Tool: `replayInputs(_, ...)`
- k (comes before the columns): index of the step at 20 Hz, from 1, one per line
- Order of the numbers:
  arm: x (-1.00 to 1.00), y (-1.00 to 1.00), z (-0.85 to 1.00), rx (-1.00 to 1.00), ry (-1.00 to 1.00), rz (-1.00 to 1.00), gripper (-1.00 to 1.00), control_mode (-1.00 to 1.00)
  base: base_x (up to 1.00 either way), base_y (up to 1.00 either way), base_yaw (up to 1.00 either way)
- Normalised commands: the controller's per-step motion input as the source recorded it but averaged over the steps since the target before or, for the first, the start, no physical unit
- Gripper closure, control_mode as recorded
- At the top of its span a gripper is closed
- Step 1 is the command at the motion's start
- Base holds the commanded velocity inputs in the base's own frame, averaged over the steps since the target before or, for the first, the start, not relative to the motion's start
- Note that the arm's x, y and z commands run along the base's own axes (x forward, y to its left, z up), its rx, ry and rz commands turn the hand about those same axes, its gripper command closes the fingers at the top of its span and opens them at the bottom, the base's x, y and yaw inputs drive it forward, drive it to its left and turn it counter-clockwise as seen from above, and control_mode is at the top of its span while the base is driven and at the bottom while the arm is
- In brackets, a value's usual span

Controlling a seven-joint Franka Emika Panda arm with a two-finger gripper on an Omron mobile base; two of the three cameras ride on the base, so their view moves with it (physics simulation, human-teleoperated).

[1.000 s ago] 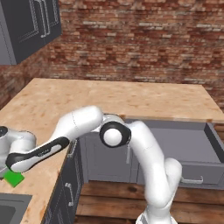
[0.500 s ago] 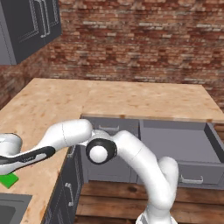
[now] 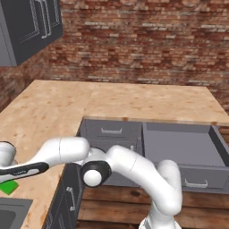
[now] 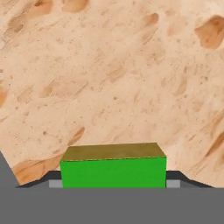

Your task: Restock the sink supplies by placing the sponge and soap dispenser on the counter and next to the sink. Make sure the soap dispenser is upright.

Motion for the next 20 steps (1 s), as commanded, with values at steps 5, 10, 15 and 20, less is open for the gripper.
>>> replayInputs(5, 0.20, 0.00, 0.19, 0.00, 0.03, 0.00, -1.00, -1.00, 0.00, 0.00, 0.00)
replayInputs(10, 0.02, 0.00, 0.51, 0.00, 0.03, 0.00, -1.00, -1.00, 0.00, 0.00, 0.00)
replayInputs(15, 0.00, 0.00, 0.78, 0.00, 0.01, -0.01, -1.00, -1.00, 0.00, 0.00, 0.00)
replayInputs(20, -0.30, -0.31, 0.53, 0.03, 0.00, -0.04, -1.00, -1.00, 0.00, 0.00, 0.00)
